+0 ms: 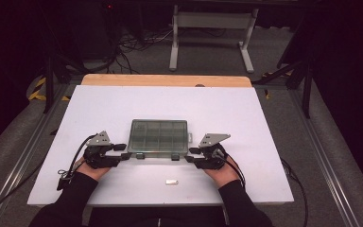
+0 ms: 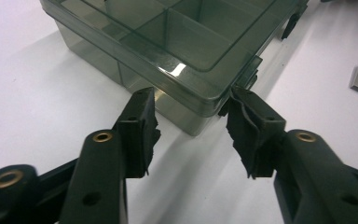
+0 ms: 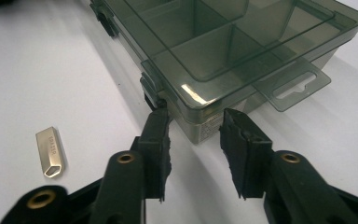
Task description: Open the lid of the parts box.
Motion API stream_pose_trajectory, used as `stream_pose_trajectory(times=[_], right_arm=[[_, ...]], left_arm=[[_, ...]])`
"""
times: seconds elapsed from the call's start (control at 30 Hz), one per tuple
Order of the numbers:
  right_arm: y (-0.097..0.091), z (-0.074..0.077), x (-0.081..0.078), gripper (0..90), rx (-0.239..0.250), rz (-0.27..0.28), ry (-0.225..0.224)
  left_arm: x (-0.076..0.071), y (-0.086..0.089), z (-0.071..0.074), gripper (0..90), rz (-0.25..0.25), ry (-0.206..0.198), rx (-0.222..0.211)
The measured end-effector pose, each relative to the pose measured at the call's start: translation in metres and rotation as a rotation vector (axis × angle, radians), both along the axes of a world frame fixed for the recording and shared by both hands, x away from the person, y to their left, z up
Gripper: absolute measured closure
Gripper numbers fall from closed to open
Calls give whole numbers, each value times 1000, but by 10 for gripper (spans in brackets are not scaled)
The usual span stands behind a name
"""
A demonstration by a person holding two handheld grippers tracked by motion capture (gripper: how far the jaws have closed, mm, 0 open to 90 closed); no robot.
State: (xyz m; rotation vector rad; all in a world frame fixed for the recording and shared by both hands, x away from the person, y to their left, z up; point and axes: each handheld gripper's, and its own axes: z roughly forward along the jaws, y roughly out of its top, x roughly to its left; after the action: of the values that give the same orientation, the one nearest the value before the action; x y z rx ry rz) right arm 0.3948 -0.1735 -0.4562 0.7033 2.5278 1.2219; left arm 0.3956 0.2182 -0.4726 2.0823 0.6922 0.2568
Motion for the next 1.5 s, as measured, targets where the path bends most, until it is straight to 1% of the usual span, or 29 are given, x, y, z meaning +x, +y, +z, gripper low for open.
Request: stream_pose_trajectory(times=[0.03,0.07,0.1,0.2,0.3,0.53,0.63,0.77,1.17,1.33,1.5], right_arm=[[0,0,0,638,-2,-1,-1],[0,0,0,638,-2,-1,-1],[0,-1,0,652,-7,-3,0],[0,-2,0,673,-13,-5,0],[0,-2,0,690,-18,-4,-3],[2,-3,0,714,-31,-5,-12],[2,-3,-1,720,-43,-7,-19],[2,-3,-1,725,-46,-8,-19],[2,-2,-1,730,-36,-7,-22],[2,-2,-2,734,-38,-11,-28],[3,-1,-2,743,-30,-8,-41]], left_arm=[[-1,-1,0,562,0,3,1],[-1,-1,-1,562,-4,1,10],[-2,-2,-1,599,-8,-11,34],[-3,-4,-1,627,-15,-20,53],[-3,-3,-1,636,-15,-15,48],[-3,-3,-1,661,-18,-17,51],[-3,-2,-1,665,-19,-17,51],[-3,-3,-1,665,-19,-17,51],[-3,-2,-1,665,-18,-14,49],[-2,-2,-1,665,-18,-12,47],[-2,-2,-1,663,-19,-10,43]])
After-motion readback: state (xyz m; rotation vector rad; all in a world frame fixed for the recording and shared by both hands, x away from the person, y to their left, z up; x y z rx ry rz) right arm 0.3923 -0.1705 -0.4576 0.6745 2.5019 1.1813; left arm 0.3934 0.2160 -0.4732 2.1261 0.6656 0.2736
